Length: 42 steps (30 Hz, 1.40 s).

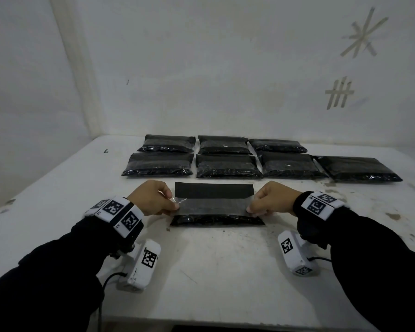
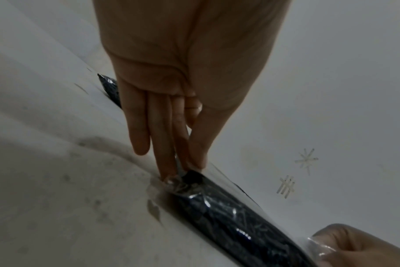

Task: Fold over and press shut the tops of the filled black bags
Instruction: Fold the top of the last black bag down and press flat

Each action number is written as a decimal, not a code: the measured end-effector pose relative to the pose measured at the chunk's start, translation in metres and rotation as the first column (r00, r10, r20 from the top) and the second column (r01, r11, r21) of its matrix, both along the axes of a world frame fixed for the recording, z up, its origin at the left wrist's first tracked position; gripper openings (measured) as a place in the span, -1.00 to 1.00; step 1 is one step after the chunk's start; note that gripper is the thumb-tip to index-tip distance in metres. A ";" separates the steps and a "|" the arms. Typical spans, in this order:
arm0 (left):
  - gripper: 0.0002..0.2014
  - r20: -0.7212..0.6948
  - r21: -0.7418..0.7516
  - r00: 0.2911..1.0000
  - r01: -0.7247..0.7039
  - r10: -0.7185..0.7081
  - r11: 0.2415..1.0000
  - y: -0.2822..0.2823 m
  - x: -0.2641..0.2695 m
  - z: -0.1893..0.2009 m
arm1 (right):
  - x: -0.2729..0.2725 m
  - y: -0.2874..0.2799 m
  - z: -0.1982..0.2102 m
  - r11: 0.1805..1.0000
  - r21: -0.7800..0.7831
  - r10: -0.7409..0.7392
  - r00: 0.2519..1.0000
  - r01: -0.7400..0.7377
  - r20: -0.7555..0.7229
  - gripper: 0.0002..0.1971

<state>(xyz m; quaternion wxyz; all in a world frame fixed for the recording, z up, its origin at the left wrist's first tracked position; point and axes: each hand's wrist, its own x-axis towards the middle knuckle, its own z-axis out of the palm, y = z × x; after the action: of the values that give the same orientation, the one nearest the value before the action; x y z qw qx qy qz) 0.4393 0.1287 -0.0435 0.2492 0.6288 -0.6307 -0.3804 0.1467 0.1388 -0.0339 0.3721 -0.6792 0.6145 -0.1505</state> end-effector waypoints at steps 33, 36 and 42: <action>-0.63 0.531 -0.165 0.847 0.083 0.017 0.983 0.012 -0.026 0.014 | 0.012 0.013 0.013 0.971 -0.218 -0.196 0.849 0.098 -0.491 -0.53; -0.75 0.554 -0.164 0.833 0.113 -0.003 0.980 0.011 -0.029 0.013 | 0.024 0.017 0.014 0.955 -0.295 -0.146 0.836 -0.019 -0.528 -0.67; -0.78 0.600 -0.130 0.799 0.136 -0.031 0.982 0.016 -0.034 0.010 | 0.037 0.026 0.010 0.950 -0.293 -0.110 0.754 -0.112 -0.647 -0.82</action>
<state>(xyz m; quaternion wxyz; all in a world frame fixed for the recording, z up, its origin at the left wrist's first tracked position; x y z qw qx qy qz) 0.4053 0.1445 -0.0335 0.0734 0.6648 -0.7336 -0.1203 0.1842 0.1645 -0.0239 0.0203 -0.7390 0.6734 0.0018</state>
